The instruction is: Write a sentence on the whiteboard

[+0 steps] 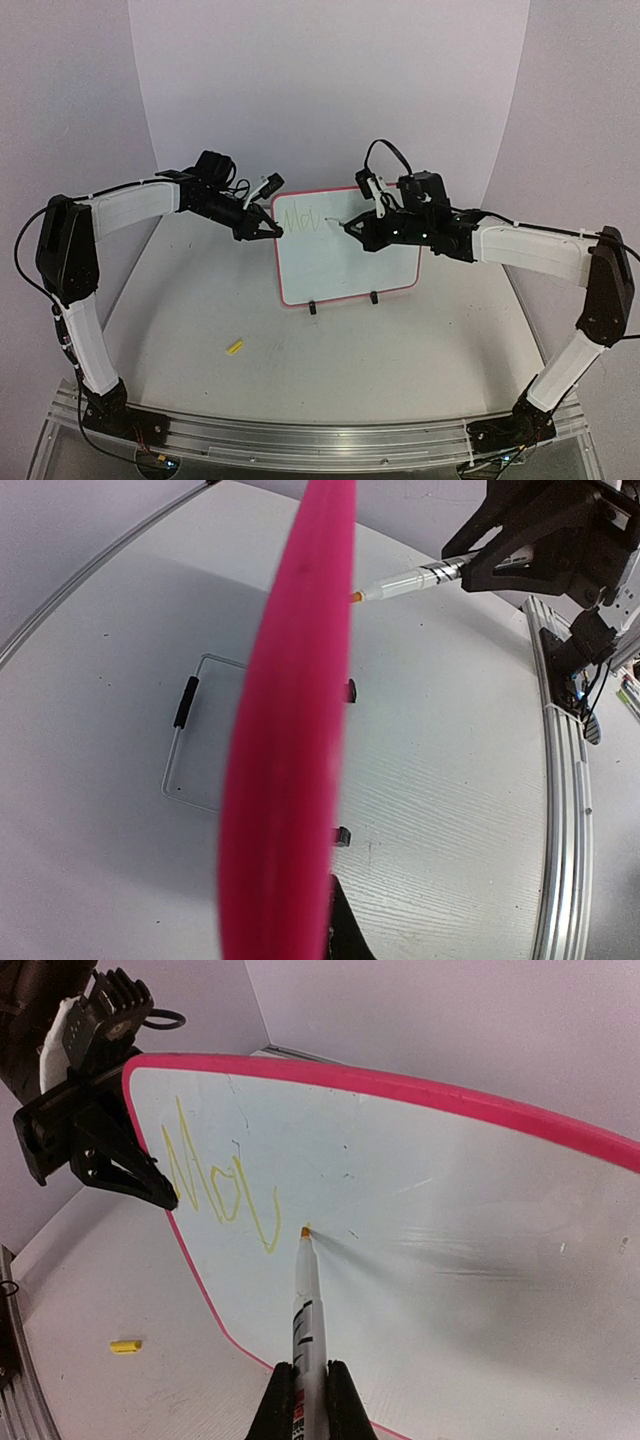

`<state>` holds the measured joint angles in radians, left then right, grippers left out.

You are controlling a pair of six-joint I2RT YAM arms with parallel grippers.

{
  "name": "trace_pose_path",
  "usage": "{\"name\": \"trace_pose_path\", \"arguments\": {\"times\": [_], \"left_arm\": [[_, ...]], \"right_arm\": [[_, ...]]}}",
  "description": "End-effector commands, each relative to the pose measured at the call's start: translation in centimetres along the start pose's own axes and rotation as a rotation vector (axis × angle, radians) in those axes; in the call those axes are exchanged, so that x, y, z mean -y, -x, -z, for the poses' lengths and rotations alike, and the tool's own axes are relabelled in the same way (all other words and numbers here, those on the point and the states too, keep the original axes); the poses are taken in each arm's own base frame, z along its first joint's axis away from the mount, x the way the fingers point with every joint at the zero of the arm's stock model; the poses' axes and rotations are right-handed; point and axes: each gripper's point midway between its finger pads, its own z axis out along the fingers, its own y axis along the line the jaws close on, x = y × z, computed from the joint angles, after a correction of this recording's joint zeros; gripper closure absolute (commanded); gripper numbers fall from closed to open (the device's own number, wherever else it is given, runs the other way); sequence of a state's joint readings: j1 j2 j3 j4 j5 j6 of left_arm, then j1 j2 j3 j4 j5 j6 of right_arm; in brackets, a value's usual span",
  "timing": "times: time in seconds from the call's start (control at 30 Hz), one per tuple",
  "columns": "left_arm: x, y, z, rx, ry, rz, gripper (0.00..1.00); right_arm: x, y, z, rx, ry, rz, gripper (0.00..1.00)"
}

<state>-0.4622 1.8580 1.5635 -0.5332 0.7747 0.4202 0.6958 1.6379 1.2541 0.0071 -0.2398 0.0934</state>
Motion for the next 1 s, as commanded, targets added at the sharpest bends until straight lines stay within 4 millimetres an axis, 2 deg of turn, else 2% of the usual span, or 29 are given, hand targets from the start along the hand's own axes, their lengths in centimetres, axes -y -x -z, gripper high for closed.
{"name": "trace_pose_path", "arguments": {"times": [0.0, 0.5, 0.77, 0.97], "left_arm": [[-1.6, -1.7, 0.0, -0.086, 0.105, -0.038, 1.0], [-1.7, -1.8, -0.1, -0.088, 0.105, -0.037, 1.0], [-1.6, -1.7, 0.0, -0.085, 0.103, -0.037, 1.0], [-1.6, -1.7, 0.0, -0.086, 0.103, -0.037, 1.0]], "right_arm": [[1.2, 2.4, 0.6, 0.075, -0.074, -0.007, 1.0], [2.0, 3.4, 2.0, 0.11, -0.131, 0.005, 1.0], [1.0, 4.3, 2.0, 0.126, -0.081, 0.02, 1.0], [0.2, 4.5, 1.2, 0.119, -0.031, 0.027, 1.0]]}}
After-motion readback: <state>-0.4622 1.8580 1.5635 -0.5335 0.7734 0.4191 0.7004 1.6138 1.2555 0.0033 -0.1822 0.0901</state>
